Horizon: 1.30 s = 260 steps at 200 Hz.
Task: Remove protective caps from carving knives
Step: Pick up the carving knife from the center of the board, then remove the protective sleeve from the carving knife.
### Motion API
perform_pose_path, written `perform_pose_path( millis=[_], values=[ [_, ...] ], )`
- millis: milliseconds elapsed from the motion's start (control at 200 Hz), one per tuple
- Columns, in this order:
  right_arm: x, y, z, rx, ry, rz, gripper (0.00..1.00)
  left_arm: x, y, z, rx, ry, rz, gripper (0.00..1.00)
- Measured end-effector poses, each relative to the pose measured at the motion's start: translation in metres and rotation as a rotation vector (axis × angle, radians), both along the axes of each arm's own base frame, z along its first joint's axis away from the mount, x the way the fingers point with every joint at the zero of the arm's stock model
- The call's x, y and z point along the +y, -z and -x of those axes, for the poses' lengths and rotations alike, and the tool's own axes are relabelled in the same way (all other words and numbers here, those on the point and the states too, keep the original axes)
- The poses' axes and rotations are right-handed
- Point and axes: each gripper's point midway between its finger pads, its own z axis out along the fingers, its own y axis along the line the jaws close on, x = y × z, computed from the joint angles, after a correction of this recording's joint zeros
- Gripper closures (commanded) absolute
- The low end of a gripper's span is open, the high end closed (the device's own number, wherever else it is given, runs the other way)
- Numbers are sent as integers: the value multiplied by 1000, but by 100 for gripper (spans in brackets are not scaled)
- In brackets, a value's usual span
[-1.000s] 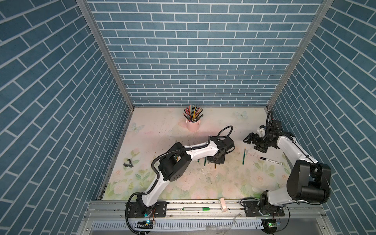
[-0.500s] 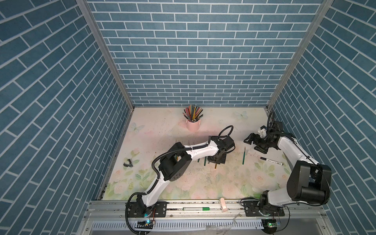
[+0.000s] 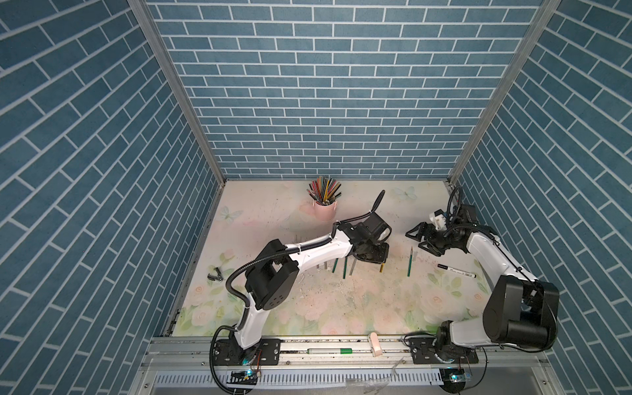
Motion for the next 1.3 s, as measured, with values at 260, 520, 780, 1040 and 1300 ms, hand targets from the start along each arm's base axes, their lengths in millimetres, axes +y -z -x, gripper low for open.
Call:
perform_pose_path(
  millis=[260, 520, 780, 1040, 1300],
  values=[
    [33, -12, 2, -41, -68, -40, 32, -9, -5, 2, 11, 32, 64, 100],
    [55, -16, 3, -52, -101, -48, 53, -11, -6, 3, 17, 41, 76, 100],
    [61, -5, 1, -17, -93, -29, 69, -12, -4, 3, 22, 44, 78, 100],
    [60, 3, -1, 3, -73, -12, 83, -12, -5, 3, 24, 45, 79, 100],
    [61, 9, -5, 22, -64, -17, 100, -11, 1, 2, 29, 44, 69, 100]
  ],
)
